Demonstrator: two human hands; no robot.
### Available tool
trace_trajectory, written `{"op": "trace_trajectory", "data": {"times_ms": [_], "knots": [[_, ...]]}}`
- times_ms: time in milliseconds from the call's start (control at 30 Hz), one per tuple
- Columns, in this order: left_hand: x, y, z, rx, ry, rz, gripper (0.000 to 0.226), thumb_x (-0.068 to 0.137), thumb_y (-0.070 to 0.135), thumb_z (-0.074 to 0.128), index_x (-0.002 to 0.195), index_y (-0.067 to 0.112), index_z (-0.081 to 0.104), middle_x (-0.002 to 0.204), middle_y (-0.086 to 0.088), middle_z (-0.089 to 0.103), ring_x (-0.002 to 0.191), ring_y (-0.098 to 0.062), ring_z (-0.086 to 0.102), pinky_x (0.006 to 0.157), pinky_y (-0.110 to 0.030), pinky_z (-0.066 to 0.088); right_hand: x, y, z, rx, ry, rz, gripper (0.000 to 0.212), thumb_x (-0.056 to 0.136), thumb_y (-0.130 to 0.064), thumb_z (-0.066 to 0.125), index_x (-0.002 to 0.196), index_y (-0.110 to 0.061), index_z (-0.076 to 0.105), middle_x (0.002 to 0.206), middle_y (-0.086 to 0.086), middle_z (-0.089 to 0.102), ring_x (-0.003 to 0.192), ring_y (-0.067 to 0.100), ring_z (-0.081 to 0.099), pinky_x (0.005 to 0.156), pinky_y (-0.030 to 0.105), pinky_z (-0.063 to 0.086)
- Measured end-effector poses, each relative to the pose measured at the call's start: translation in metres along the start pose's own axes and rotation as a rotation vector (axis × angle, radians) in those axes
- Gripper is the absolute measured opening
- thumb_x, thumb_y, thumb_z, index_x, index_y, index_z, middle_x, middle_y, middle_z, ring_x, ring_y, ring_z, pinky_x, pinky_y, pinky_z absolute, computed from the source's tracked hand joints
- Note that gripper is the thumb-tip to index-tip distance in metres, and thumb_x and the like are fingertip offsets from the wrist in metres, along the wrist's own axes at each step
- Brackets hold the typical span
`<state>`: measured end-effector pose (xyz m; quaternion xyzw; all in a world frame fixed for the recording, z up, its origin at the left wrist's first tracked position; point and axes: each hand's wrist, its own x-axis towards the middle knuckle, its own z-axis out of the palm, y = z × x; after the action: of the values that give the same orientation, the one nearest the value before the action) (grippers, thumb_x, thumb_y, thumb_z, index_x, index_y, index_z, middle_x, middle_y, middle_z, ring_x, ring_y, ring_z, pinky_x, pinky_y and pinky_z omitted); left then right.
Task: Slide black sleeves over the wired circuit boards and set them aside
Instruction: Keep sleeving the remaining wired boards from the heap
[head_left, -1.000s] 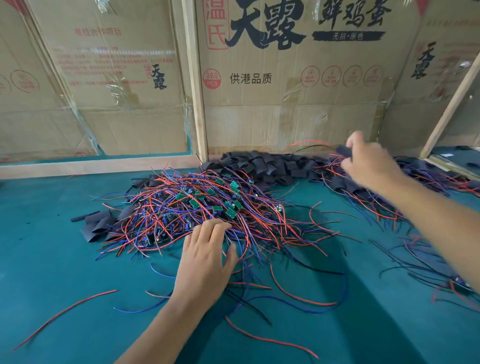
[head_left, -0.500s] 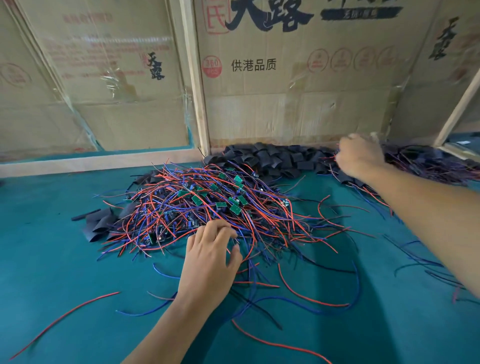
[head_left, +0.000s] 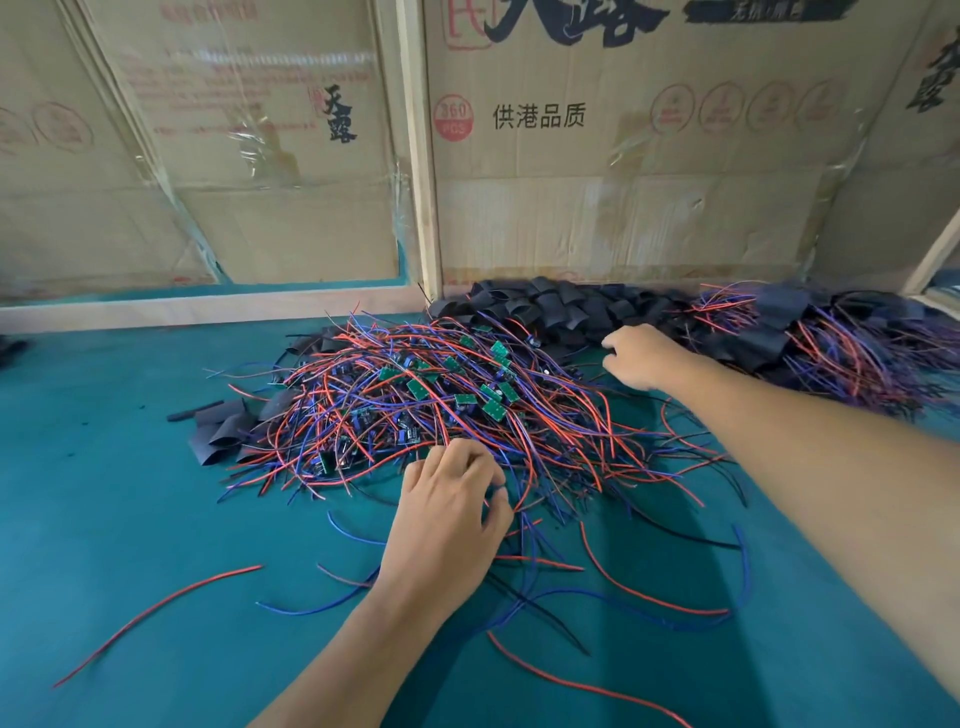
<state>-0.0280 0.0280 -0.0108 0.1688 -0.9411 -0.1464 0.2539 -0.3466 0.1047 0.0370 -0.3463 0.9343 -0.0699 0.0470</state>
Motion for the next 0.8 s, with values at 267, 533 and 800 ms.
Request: {"op": "trace_trajectory", "data": {"times_ms": [267, 533, 800], "knots": [[-0.001, 0.004, -0.003, 0.005, -0.008, 0.003, 0.003, 0.095, 0.024, 0.06, 0.095, 0.023, 0.062, 0.105, 0.012, 0.053, 0.097, -0.014, 0.049, 0.088, -0.027, 0.031, -0.044, -0.026, -0.024, 0.176, 0.256, 0.023, 0.034, 0.096, -0.027, 0.051, 0.1, 0.003, 0.066, 0.085, 0.021, 0.067, 0.077, 0.037, 0.06, 0.063, 0.038, 0.044], [-0.001, 0.013, -0.011, -0.032, 0.052, -0.015, 0.049, 0.096, 0.05, 0.052, 0.133, 0.018, 0.052, 0.129, 0.004, 0.056, 0.121, -0.021, 0.05, 0.103, -0.032, 0.031, -0.184, -0.074, -0.033, 0.774, 0.312, -0.18, 0.022, 0.078, -0.052, 0.051, 0.082, -0.05, 0.072, 0.07, 0.009, 0.071, 0.059, 0.024, 0.067, 0.062, 0.038, 0.056], [-0.005, 0.021, -0.014, 0.008, -0.038, 0.018, 0.06, 0.1, 0.061, 0.02, 0.136, 0.021, 0.047, 0.125, 0.008, 0.057, 0.117, -0.019, 0.051, 0.103, -0.031, 0.027, -0.219, -0.087, 0.014, 1.077, 0.1, -0.174, 0.023, 0.083, -0.04, 0.059, 0.09, -0.028, 0.079, 0.083, -0.005, 0.076, 0.083, 0.016, 0.071, 0.079, 0.035, 0.056]]}}
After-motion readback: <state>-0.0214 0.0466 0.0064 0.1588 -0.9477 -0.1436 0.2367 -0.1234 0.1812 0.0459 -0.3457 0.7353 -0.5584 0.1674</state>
